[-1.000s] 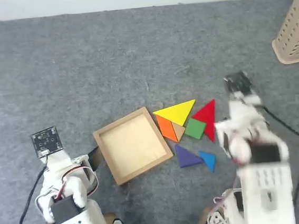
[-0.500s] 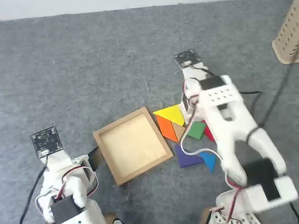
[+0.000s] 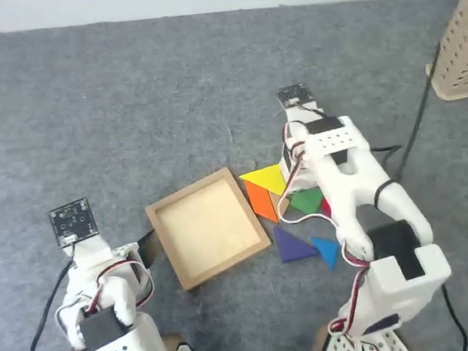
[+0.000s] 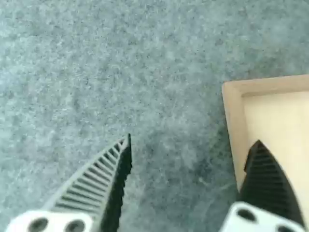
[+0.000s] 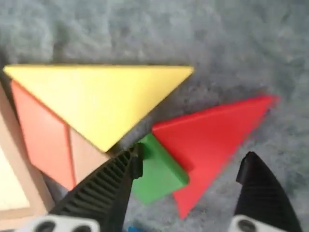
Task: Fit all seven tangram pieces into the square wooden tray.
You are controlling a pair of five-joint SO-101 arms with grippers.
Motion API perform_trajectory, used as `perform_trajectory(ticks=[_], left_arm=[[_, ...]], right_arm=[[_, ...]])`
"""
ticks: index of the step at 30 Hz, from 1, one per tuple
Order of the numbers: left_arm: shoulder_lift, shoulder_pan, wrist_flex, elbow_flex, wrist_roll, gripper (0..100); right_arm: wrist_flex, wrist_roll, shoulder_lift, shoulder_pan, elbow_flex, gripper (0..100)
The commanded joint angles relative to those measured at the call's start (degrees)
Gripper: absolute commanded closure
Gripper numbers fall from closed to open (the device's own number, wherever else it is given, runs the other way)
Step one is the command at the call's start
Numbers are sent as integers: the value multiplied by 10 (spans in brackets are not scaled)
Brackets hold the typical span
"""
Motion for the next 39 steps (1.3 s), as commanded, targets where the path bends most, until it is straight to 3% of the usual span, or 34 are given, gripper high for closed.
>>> perform_trajectory(ticks=[1, 9, 18, 30, 39], left_arm=[[-8, -3, 4, -7, -1, 646], [-8, -3, 4, -7, -1, 646], [-8, -3, 4, -7, -1, 646], [-8, -3, 4, -7, -1, 646], [-8, -3, 4, -7, -1, 646]], right_arm=[[-16, -6, -16, 43, 8, 679], [-16, -6, 45, 89, 5, 679], [-7, -7, 15, 51, 32, 678], [-93, -5, -247, 57, 191, 678], [-86, -13, -175, 58, 149, 679]])
